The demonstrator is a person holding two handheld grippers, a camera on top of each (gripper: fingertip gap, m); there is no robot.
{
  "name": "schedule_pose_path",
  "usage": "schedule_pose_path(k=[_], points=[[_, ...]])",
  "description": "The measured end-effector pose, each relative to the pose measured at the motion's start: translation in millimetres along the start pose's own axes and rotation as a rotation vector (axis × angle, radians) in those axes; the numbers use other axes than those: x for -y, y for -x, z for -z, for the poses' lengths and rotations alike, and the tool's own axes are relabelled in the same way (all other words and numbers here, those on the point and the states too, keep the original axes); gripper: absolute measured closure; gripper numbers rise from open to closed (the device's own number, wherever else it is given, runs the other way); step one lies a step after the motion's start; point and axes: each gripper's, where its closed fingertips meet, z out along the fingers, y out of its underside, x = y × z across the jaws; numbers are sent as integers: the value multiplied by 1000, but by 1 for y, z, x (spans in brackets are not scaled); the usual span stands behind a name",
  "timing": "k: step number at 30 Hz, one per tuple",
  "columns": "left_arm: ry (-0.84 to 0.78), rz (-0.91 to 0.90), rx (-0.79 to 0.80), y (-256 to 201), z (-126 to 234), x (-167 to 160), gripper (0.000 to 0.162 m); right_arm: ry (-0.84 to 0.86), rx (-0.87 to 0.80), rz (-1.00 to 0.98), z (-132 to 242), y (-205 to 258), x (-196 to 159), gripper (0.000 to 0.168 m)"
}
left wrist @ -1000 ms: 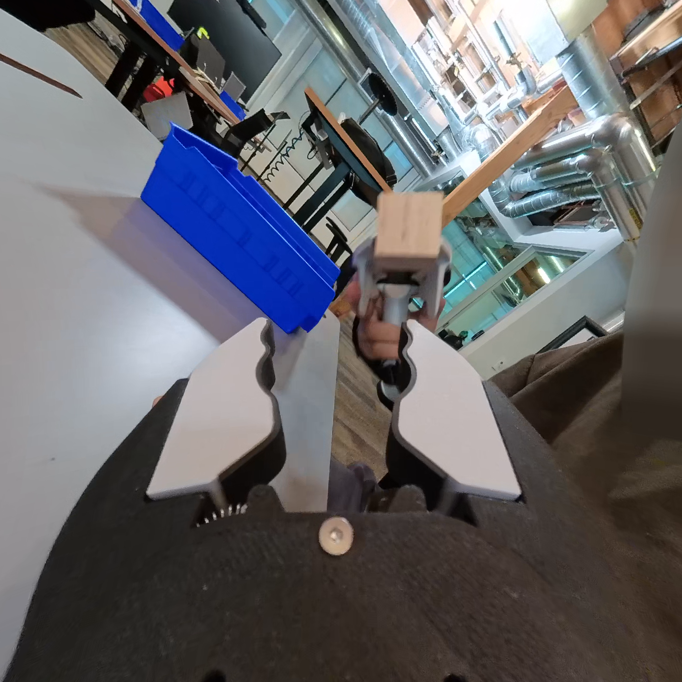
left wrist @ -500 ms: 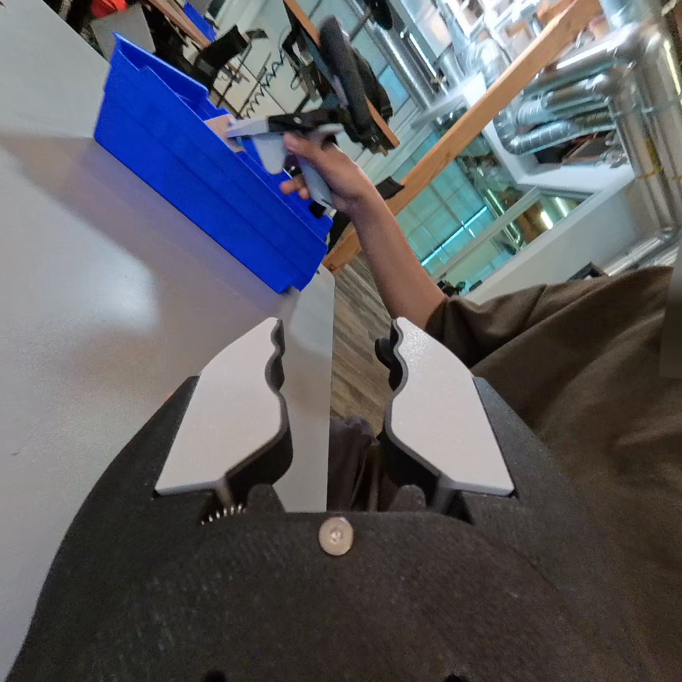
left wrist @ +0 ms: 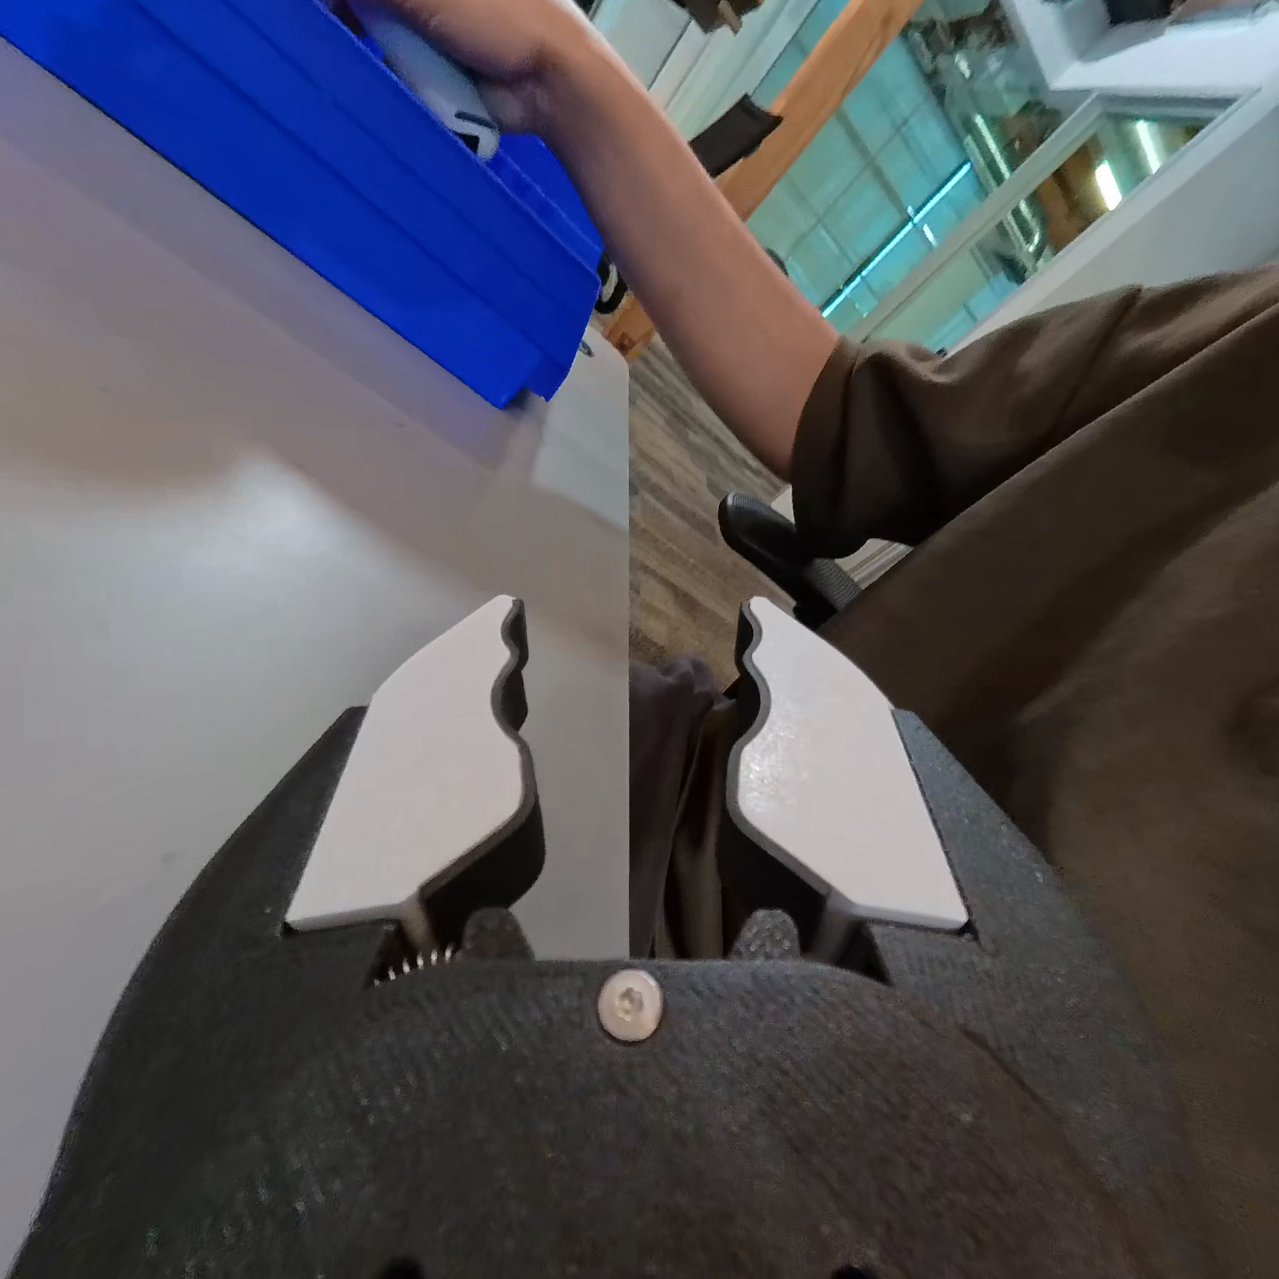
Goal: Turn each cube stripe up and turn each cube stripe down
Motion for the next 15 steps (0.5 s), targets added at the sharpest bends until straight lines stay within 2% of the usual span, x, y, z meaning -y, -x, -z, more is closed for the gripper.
schedule_pose_path(k=[5,10,15], points=[[47,6,-13,0,-3,-10,103,-25,-8,-12,-3,2,5,126],[70,6,-28,-2,-4,-15,103,-34,-8,-18,-2,1,8,113],[74,7,-31,-2,-4,-16,103,-126,-45,-19,36,-9,21,110]])
